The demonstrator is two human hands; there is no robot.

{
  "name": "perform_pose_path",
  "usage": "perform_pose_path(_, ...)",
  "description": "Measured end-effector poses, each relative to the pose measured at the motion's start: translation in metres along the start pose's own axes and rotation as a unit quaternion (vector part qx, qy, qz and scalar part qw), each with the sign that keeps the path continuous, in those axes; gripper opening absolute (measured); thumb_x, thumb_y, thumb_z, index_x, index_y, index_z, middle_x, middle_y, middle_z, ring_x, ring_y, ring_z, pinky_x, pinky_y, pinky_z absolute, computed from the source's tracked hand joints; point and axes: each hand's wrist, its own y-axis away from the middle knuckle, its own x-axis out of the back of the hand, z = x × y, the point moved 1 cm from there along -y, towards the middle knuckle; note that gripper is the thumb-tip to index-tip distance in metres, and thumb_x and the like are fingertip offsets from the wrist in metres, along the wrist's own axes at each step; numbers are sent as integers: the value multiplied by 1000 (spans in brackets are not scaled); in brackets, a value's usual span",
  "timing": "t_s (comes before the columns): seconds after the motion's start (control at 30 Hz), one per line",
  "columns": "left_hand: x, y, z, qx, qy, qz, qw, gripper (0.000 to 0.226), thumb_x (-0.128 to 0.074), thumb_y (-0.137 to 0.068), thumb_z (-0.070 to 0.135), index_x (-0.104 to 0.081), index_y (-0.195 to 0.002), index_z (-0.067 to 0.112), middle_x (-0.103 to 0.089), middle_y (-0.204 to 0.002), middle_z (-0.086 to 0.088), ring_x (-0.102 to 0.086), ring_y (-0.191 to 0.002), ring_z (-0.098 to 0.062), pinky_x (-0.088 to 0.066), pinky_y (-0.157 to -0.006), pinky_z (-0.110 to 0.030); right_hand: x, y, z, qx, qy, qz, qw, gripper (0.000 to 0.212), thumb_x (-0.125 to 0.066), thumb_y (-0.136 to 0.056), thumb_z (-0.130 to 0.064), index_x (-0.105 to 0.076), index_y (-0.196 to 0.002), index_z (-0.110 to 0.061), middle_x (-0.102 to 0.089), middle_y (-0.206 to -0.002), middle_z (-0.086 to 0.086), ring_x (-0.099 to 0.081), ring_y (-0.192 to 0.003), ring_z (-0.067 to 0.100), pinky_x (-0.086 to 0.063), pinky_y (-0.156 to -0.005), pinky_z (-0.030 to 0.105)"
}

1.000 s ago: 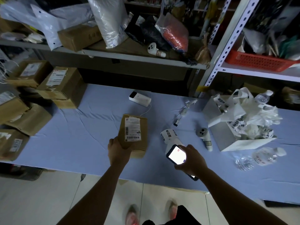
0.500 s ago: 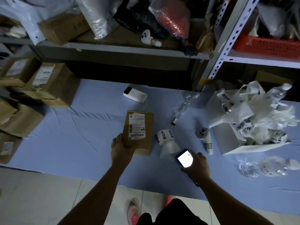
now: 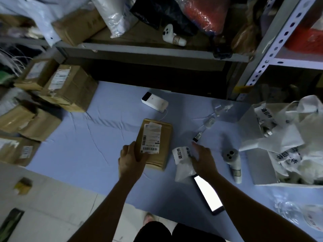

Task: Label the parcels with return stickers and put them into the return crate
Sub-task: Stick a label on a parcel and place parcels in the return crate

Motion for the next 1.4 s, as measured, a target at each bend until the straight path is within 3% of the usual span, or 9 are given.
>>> perform_pose_path(0.13, 5, -3, 1, 18, 7, 16, 1000, 66, -62, -95, 45, -41, -150, 17, -48, -141, -9, -50, -126, -33, -49, -101, -58, -7, -21, -7, 40, 48, -119, 991, 75, -73, -87, -25, -39, -154, -24, -58, -139, 3, -42, -133, 31, -42, -107, 48)
perform_pose_path(0.33, 11, -5, 13, -10, 11, 50, 999, 55, -64, -95, 32, -48, -144, 15, -50, -138, -11, -51, -125, -33, -48, -102, -55, -5, -23, -8, 94, 60, -54, 992, 27, -71, -81, -35, -77, -105, -24, -76, -102, -3, -68, -99, 24, -53, -82, 31)
perform_pose_path(0.43, 9, -8, 26, -71, 5, 50, 996, 42, -68, -88, 22, -60, -129, 14, -57, -124, -8, -58, -110, -32, -54, -92, -49, 11, -15, -26, 55, -70, -25, 996, 17, -79, -86, -22, -77, -101, -14, -77, -94, 0, -70, -83, 12, -51, -73, 19)
perform_pose_path(0.63, 5, 4, 54, -183, 80, -35, 979, 33, -76, -82, 22, -66, -114, 19, -62, -117, -2, -59, -107, -22, -54, -92, -41, 35, 19, -68, -70, -339, 50, 937, 26, -82, -85, -14, -74, -110, -16, -78, -82, 8, -76, -77, 20, -61, -71, 30)
perform_pose_path(0.73, -6, 12, 60, -259, 49, -81, 961, 36, -62, -86, 44, -68, -110, 17, -66, -108, 0, -61, -101, -20, -52, -92, -39, 40, 38, -89, -97, -444, 59, 889, 25, -77, -90, -13, -72, -114, -14, -78, -87, 13, -77, -77, 23, -58, -64, 26)
perform_pose_path(0.93, -6, 24, 56, -314, 141, -139, 928, 54, -63, -82, 49, -63, -131, 26, -59, -123, 13, -59, -106, -5, -48, -93, -21, 32, 61, -110, -104, -505, 36, 856, 36, -69, -93, -7, -68, -123, -25, -77, -104, 17, -72, -103, 35, -57, -97, 43)
perform_pose_path(1.1, -3, 11, 46, -281, 232, -121, 924, 32, -54, -96, 6, -65, -114, 30, -64, -108, 14, -63, -99, -10, -56, -87, -31, 30, 82, -111, -71, -520, 23, 851, 52, -68, -91, 2, -59, -137, -22, -75, -114, 14, -71, -109, 33, -55, -101, 43)
perform_pose_path(1.2, 3, 5, 45, -244, 243, -152, 926, 36, -56, -99, 5, -62, -105, 40, -64, -106, 15, -65, -100, -16, -60, -85, -42, 23, 91, -112, -62, -483, 54, 872, 61, -75, -84, 7, -62, -134, -24, -76, -110, 15, -70, -108, 40, -51, -104, 56)
perform_pose_path(1.4, 16, 4, 41, -285, 257, -202, 901, 28, -64, -89, 10, -70, -111, 26, -66, -112, 12, -64, -100, -13, -56, -88, -29, 13, 101, -126, -52, -416, 98, 903, 58, -73, -87, 5, -63, -129, -34, -78, -102, 9, -70, -101, 43, -51, -96, 64)
